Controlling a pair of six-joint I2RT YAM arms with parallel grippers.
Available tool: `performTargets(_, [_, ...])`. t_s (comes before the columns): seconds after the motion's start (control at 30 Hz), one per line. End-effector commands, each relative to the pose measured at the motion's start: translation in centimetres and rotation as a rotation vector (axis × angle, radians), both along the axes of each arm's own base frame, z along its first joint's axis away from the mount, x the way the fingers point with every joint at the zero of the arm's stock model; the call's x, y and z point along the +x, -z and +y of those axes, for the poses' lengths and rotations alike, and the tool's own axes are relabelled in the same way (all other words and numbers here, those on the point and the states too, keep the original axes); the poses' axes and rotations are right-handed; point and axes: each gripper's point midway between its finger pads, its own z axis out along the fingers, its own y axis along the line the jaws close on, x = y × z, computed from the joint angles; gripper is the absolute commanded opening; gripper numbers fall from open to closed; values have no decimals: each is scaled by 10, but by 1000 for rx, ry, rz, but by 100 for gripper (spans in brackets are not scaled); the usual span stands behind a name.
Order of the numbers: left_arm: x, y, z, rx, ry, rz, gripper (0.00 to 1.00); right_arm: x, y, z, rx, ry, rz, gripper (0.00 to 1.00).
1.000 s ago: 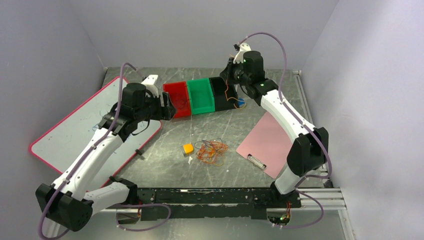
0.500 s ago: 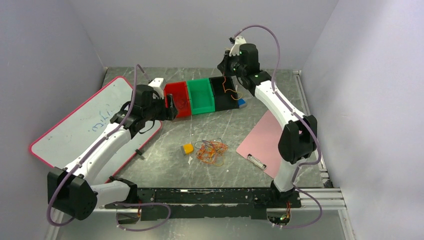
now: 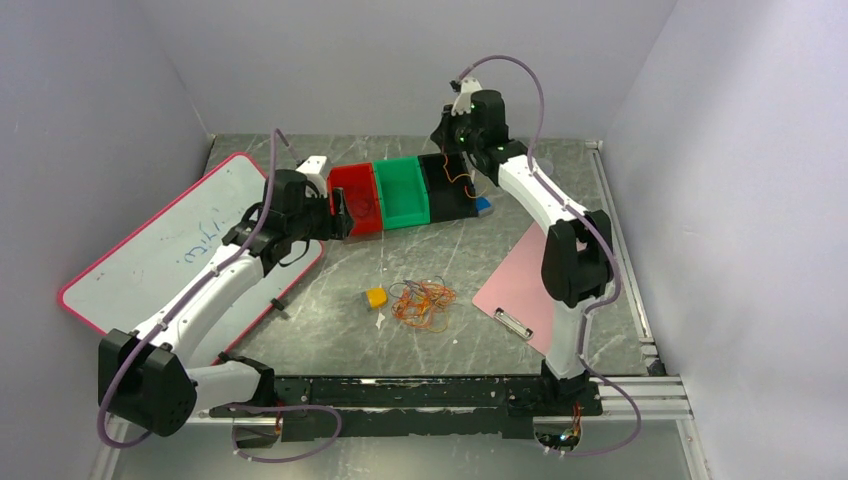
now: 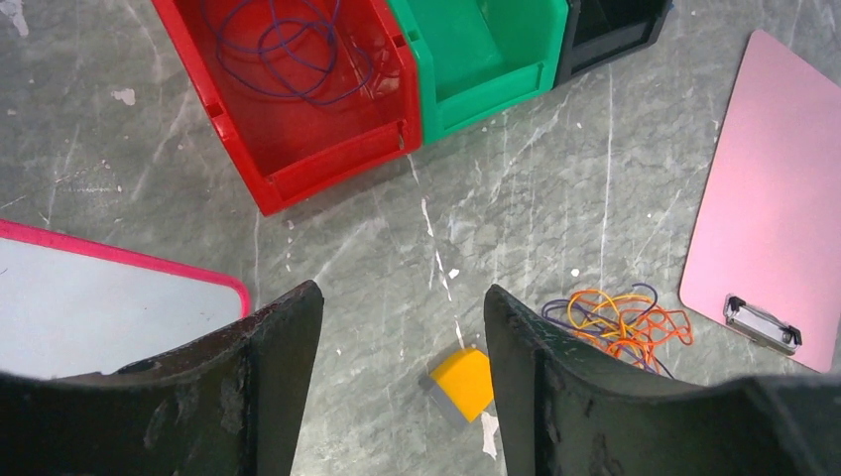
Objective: Untangle the cables
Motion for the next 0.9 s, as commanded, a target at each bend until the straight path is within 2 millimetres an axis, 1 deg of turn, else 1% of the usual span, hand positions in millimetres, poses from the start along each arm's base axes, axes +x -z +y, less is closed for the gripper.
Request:
performTargets(0.0, [10, -4, 4, 2, -11, -31, 65, 17, -33, 6, 59, -22, -85, 0])
performTargets(0.17, [12, -6, 9, -7, -23, -37, 65, 17, -61, 18, 124, -68, -115, 0])
performTargets(0.27, [11, -5, 10, -11, -25, -34, 65, 17, -68, 17, 139, -59, -134, 0])
performTargets(0.33, [12, -5, 9, -15, -21, -31, 65, 18, -65, 15, 136, -51, -133, 0])
performTargets(0.43, [12, -4, 8, -16, -16, -28, 64, 18, -51, 16, 128, -53, -108, 0])
performTargets(0.6, [12, -4, 9, -15, -18, -26, 64, 16, -16, 13, 97, -47, -72, 0])
performTargets(0.63, [12, -4, 10, -15, -19, -27, 64, 18, 3, 13, 82, -46, -49, 0])
performTargets(0.7, [12, -5, 10, -15, -20, -29, 64, 16, 23, 12, 61, -47, -26, 0])
performTargets(0.83, [12, -5, 11, -13, -24, -32, 64, 6, 43, 9, 45, -56, 6, 0])
performTargets(0.87, [12, -5, 11, -13, -21, -30, 64, 3, 50, 8, 43, -56, 20, 0])
